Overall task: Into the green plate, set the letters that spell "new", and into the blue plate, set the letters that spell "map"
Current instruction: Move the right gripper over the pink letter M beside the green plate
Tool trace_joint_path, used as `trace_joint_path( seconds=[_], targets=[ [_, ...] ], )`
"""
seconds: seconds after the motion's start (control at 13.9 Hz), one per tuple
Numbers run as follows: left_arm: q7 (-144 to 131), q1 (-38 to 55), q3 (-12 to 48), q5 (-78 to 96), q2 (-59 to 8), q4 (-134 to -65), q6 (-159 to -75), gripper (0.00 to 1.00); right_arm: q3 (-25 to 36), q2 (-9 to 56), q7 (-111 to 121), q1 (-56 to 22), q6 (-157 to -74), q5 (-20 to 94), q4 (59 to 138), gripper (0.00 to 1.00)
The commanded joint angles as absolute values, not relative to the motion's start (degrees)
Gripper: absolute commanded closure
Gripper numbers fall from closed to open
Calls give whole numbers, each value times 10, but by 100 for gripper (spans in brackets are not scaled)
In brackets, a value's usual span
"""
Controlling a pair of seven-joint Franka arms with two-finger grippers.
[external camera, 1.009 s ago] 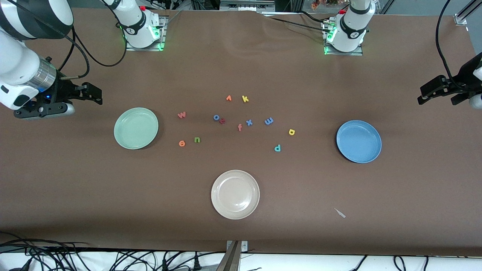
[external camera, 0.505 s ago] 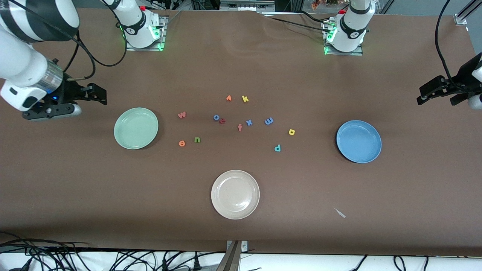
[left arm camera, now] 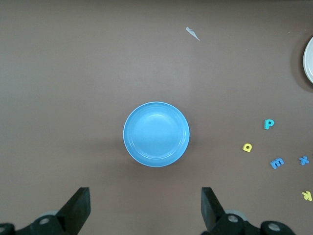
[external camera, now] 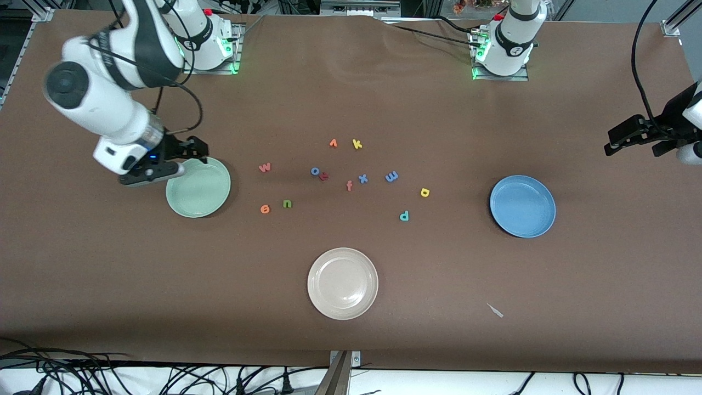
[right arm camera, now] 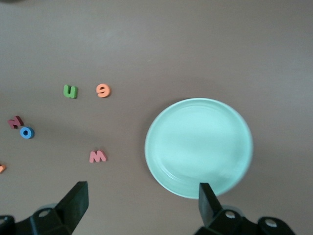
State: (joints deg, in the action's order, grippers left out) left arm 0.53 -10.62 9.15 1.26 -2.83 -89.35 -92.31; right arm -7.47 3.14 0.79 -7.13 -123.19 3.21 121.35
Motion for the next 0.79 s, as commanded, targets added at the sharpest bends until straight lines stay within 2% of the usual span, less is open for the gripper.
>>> trace_joint_path(
  seconds=[0.0, 0.29, 0.58, 0.72],
  targets=[
    [17, -106, 94, 22, -27, -880, -896, 0, -124, 34, -44, -69, -1310, 40, 1282, 0],
    [17, -106, 114, 11, -23, -878, -844, 0, -162, 83, -61, -70, -1362, 40, 1295, 0],
    [17, -107, 113, 7, -24, -879, -817, 0, -172, 129, -107, -96, -1505, 37, 1356, 0],
    [17, -108, 113, 5, -25, -881, -813, 0, -171, 152, -140, -113, -1530, 31, 1357, 0]
  ],
)
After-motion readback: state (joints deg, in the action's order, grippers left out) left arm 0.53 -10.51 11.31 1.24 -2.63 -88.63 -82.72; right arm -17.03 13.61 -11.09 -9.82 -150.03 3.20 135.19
